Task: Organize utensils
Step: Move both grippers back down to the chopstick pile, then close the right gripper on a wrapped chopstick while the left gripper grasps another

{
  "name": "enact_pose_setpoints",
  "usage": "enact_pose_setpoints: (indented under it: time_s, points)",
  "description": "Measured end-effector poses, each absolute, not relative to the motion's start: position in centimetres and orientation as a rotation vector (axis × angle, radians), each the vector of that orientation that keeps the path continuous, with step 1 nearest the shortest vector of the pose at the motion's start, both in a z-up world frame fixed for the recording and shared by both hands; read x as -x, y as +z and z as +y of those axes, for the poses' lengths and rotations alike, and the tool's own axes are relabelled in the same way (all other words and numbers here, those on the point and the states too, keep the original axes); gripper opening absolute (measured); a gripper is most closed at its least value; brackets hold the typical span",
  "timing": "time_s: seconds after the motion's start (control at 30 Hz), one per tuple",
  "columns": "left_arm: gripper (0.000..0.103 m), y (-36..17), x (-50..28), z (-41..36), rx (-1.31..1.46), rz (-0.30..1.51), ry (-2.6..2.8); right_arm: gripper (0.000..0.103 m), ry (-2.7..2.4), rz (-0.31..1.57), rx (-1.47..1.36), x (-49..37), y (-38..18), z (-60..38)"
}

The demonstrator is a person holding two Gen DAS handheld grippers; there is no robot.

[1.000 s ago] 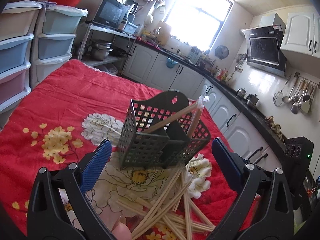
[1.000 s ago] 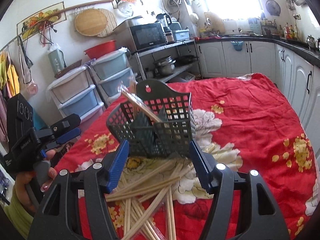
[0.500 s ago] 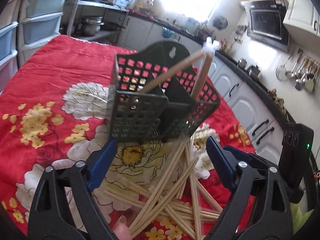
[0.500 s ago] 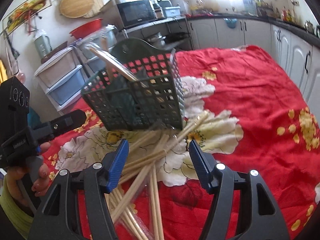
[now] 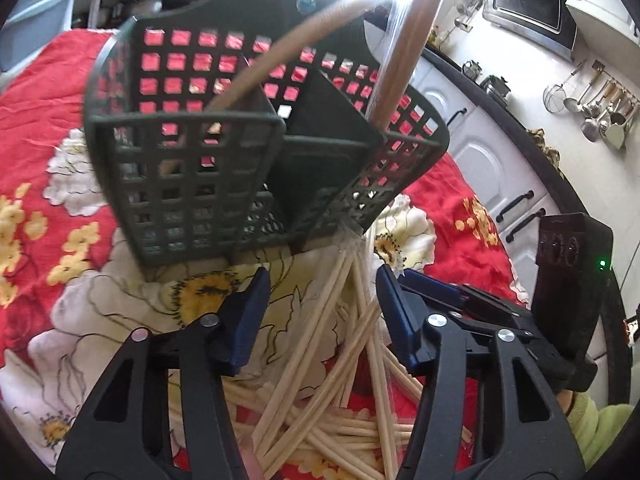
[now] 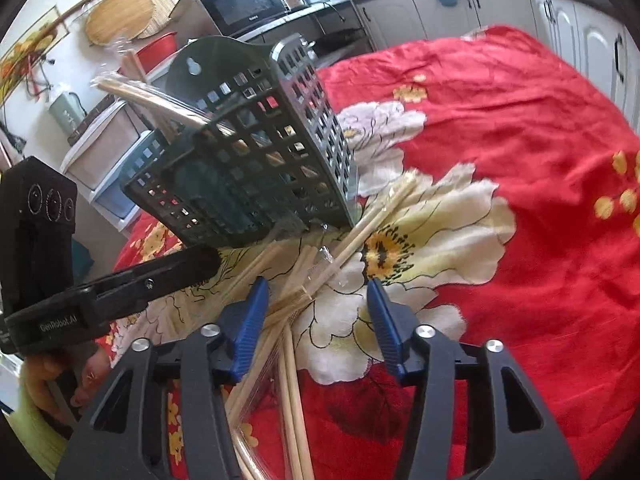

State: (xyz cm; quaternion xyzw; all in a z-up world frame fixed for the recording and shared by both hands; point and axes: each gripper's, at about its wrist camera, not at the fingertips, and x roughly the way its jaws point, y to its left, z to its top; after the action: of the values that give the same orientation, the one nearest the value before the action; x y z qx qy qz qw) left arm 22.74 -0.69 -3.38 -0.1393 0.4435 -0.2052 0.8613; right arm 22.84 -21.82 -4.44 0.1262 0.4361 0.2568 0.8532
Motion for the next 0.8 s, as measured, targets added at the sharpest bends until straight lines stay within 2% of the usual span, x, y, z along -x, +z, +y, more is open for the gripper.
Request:
enact_pose_setpoints:
  time_s: [0.2, 0.23, 0.37, 0.53, 0.6, 0.8]
  points:
    - [0.041, -4.5, -23.9, -1.1, 0.308, 0.98, -0.457, 0.027, 0.582, 0.958, -0.382, -23.7, -5.2, -22.3]
    - [0.041, -4.6, -24.1, -1.1, 0.31, 0.987, -0.462, 0.021, 0.587, 0.96, -0.396, -23.8, -5.3, -22.4]
    - [0.036, -5.4, -24.7, -1.3, 0.321, 1.019, -0.482, 0.008, 0.586, 0.949, -0.422, -23.7, -5.1, -22.9]
    - [0.028, -5.9, -25.0, -2.2, 0.296, 1.038, -0.498, 0.006, 0.55, 0.933, -0.441, -23.3, -4.5, -24.2]
    - [0.02, -5.9, -25.1, -2.5, 0.283, 1.04, -0.499, 0.006, 0.537, 0.921, -0.442, -23.1, -4.2, -24.6]
    - [0.012, -5.7, -25.1, -3.6, 0.227, 1.046, -0.508, 0.005, 0.529, 0.874, -0.446, -22.7, -3.0, -25.2]
